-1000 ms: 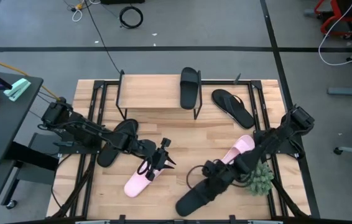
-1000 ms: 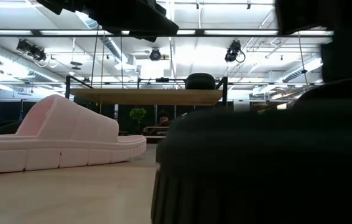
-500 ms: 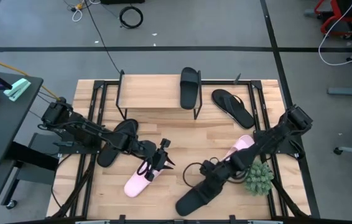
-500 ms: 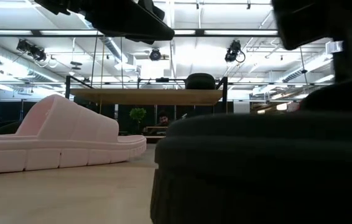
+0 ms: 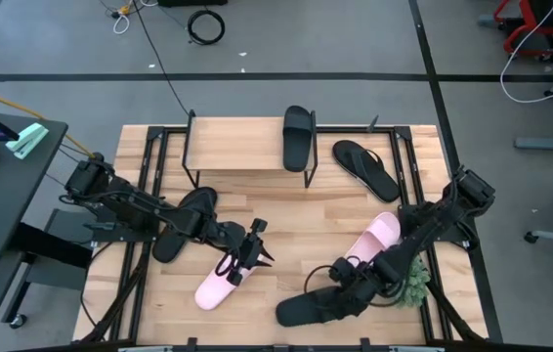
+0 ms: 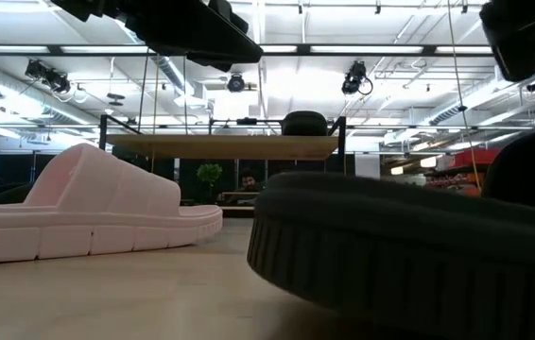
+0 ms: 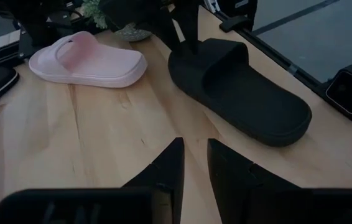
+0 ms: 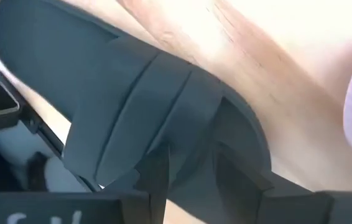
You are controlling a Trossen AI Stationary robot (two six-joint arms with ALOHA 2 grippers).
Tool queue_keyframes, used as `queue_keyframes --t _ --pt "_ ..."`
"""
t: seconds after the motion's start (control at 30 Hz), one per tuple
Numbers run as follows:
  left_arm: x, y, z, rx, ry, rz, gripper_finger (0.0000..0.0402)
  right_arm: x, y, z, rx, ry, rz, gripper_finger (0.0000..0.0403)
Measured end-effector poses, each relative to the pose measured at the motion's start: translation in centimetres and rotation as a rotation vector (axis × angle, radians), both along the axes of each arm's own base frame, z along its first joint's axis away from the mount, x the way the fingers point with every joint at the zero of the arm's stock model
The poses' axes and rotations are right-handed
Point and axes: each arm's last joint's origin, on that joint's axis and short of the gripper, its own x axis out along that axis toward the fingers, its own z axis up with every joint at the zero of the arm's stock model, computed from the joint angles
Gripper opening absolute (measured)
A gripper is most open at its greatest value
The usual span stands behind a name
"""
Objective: Pick and place slides into the shelf
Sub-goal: Put the black slide on the shelf
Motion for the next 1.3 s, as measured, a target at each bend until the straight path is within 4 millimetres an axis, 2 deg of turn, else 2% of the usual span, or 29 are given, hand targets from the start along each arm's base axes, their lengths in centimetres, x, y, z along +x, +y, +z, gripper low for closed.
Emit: queue_keyframes --t 0.17,0.47,0.67,0.97,1.17,1.3 --pt "0.0 0.0 0.0 0.0 0.0 0.0 0.0074 -0.7 1.2 0.1 0.041 -0.008 -0.026 0.0128" --pt "0.0 0.0 0.0 -0.006 0.003 0.004 0.0072 -0.2 1.7 0.5 0.036 -0.147 -0.086 0.0128" --pt "0.0 0.0 0.0 -0.017 0.007 0.01 0.0077 0.2 0.8 -0.3 0.037 -0.168 -0.101 0.0128" --pt "0.0 0.0 0.0 -0.018 0.007 0.01 0.0069 1.4 -2.3 -3.0 0.084 -0.348 -0.088 0.0128" --pt "-0.3 -0.8 0.0 -0.059 0.021 0.008 0.0077 2.1 -3.0 -3.1 0.058 -0.375 0.011 0.0126" --pt "-0.5 -1.5 0.0 -0.059 0.021 -0.015 0.0076 2.4 -2.9 -2.7 0.061 -0.433 0.06 0.0101"
